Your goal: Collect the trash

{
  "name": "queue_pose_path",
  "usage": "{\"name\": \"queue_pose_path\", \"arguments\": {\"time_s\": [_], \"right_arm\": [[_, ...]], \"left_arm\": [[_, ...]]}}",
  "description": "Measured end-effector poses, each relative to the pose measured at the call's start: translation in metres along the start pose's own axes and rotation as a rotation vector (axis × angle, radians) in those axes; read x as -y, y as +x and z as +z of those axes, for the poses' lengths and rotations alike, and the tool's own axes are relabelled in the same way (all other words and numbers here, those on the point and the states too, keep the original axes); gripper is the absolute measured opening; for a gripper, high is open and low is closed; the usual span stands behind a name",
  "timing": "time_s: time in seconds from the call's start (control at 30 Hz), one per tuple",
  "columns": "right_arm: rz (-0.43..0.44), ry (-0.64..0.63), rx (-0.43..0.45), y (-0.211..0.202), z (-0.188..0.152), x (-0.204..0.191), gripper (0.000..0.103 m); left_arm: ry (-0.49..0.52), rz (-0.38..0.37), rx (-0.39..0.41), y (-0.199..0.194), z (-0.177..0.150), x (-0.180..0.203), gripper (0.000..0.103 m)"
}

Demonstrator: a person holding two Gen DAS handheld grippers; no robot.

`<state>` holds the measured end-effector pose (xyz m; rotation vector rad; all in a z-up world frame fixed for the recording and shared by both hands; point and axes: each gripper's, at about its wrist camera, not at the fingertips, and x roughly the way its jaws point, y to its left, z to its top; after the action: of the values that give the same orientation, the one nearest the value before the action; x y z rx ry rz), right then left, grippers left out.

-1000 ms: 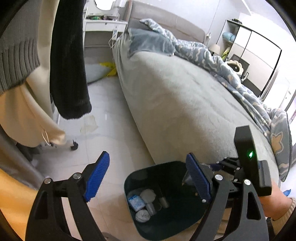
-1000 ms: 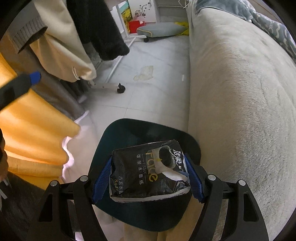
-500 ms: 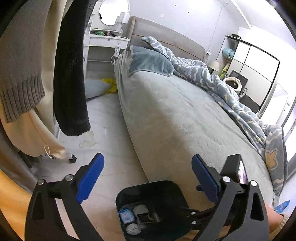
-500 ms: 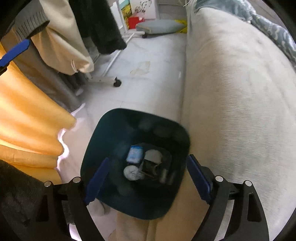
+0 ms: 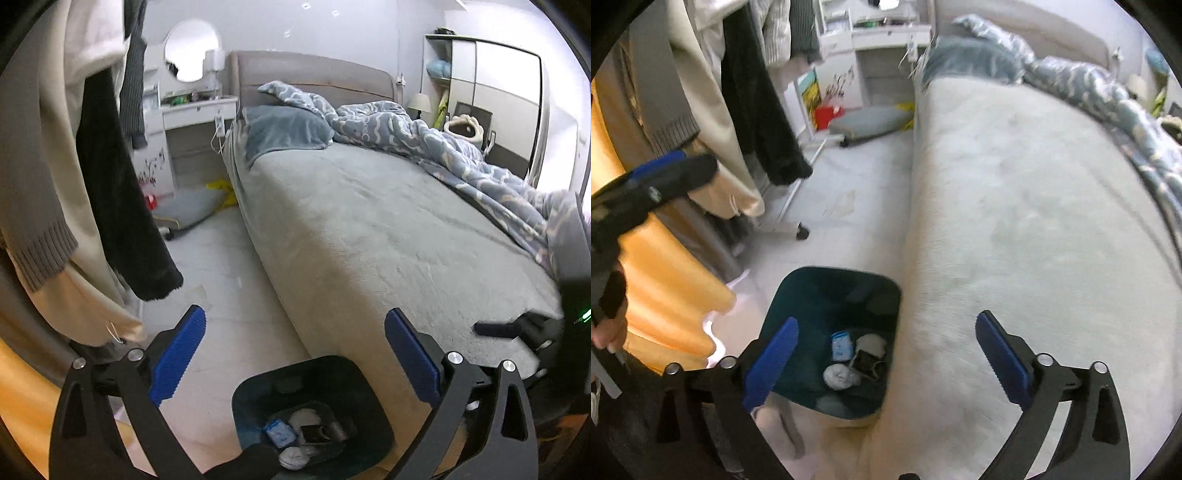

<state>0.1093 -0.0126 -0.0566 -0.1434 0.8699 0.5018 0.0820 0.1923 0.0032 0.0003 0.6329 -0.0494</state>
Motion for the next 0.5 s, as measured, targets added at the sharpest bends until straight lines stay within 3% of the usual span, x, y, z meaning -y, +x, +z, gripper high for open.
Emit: {"name": "queue_pose_path", "arguments": {"time_s": [0.17,0.3,0.43,0.5], "right_arm": [[-0.039,0.045,0.109,-0.047,-0.009,0.026,0.100],[-0.065,0.044,0.196,-0.088,-0.016,0.041,0.100],[-0.105,0.100,0.299,-0.134,-0.025,0.060,0.100],[-0.119,0.118,0.334,-0.151,-0.031,0.068,0.100]], "left_arm": [[-0.050,-0.001,0.007,-0.021,-0.011,0.010,0.100],[-0.028,0.050,0.034,-0.042,-0.015,0.017,0.100],[-0.072,0.035,0.060,-0.061,-0.016,0.015,0.100],[-0.043,0.063,0.079,-0.072,-0.019,0.022,0.100]]}}
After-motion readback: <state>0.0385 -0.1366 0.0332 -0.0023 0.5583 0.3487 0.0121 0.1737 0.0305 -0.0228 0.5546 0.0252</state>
